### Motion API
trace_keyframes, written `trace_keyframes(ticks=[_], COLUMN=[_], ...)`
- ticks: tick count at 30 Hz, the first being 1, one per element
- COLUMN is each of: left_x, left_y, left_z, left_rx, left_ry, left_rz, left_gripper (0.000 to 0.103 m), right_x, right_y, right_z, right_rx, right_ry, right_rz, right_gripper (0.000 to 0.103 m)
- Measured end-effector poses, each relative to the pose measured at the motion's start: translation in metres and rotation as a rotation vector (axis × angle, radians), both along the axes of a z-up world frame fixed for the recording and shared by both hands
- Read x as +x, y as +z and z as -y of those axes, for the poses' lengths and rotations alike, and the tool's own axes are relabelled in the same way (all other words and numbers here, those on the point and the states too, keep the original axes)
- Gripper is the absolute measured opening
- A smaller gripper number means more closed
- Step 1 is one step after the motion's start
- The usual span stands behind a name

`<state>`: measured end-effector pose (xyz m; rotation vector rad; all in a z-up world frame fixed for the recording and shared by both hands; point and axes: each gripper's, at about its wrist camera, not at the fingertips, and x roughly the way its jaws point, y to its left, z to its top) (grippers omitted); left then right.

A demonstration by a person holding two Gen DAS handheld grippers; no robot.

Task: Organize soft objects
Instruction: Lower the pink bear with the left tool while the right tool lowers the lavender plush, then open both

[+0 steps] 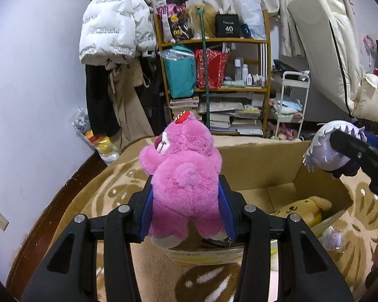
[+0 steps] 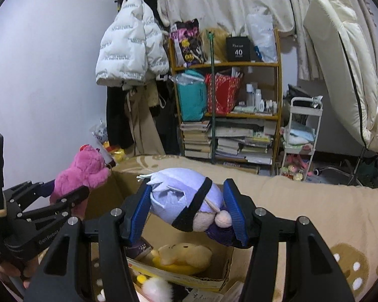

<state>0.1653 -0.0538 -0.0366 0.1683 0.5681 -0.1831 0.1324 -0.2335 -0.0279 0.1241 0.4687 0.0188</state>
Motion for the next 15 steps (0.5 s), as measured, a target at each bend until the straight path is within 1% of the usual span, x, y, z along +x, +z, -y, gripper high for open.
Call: trace_keyframes(ticks=[4, 10, 15], left_x=[0.001, -0.004, -0.004], left_y=[-0.005, -0.01, -0.015], left_z=[0.004, 0.012, 0.015], left_rx=[-0.001, 0.029, 0.042], left_ry=[-0.022, -0.043, -0.057], left_rz=[-0.051, -0.053, -0.074], left_gripper=[0.045, 0.045, 0.045], right_x=[0.005, 0.005, 0.004], right_y=[-0.012, -0.016, -0.015], right_z=[0.0, -0.005, -0.007], right_rx=[-0.003, -0.034, -0.047], right_ry=[0.004, 0.01, 0.015], right_rz=[-0.037, -0.043, -0.044], right_gripper=[0.061, 0.062, 0.062])
